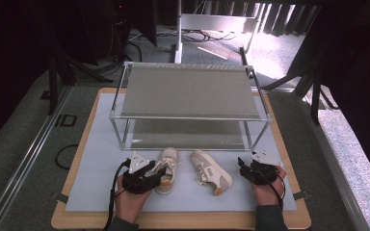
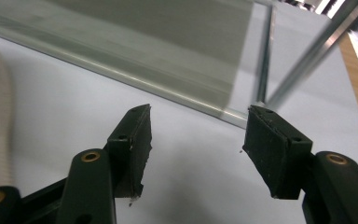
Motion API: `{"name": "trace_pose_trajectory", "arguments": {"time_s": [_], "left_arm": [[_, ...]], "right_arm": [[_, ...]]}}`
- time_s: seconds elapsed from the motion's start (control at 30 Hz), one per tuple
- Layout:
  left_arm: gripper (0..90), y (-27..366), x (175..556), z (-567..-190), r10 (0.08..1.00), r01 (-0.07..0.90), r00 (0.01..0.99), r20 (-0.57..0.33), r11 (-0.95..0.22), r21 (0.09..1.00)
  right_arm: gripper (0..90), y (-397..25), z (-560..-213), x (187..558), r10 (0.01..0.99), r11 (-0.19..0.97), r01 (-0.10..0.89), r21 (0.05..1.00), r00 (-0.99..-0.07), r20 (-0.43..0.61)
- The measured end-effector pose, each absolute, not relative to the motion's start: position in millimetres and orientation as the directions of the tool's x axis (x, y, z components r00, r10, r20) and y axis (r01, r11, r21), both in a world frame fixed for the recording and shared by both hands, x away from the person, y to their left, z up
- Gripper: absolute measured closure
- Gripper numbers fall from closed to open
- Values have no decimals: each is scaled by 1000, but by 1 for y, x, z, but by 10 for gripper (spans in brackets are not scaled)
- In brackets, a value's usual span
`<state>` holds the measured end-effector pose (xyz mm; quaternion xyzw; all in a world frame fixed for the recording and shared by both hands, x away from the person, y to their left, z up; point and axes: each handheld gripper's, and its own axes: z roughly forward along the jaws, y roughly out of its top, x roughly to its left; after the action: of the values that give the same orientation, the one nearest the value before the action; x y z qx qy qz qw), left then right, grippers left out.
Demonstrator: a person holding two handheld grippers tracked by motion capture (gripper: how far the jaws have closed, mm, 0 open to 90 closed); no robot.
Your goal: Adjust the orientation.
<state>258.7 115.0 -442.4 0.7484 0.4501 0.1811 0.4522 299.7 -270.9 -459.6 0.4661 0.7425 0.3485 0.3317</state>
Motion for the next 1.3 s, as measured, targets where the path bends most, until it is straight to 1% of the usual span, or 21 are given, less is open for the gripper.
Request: {"name": "trace_pose_trajectory", "arguments": {"time_s": [0.2,0.37,0.43,0.6,0.67,0.87,1.03,1.3], "left_arm": [[458,120,257,-442,820,439,562,-114,-178,880],[446,120,259,-444,812,450,570,-127,-179,875],[446,120,259,-445,810,451,573,-128,-181,874],[446,118,259,-447,803,452,582,-129,-188,872],[446,117,259,-447,799,450,587,-128,-191,872],[446,115,258,-447,789,441,601,-124,-198,876],[446,114,258,-447,789,442,602,-126,-198,875],[447,115,258,-447,790,438,600,-122,-198,877]], "right_arm": [[415,-261,-450,292,899,327,433,840,-416,-135],[415,-251,-442,285,871,344,406,847,-475,-126],[444,-249,-441,284,861,339,402,851,-497,-108],[471,-242,-441,281,834,349,390,852,-543,-93],[495,-239,-440,279,824,355,383,852,-560,-92],[511,-231,-433,272,798,368,352,860,-595,-98],[508,-222,-430,265,773,383,322,866,-625,-109],[476,-207,-430,258,727,425,290,857,-674,-132]]}}
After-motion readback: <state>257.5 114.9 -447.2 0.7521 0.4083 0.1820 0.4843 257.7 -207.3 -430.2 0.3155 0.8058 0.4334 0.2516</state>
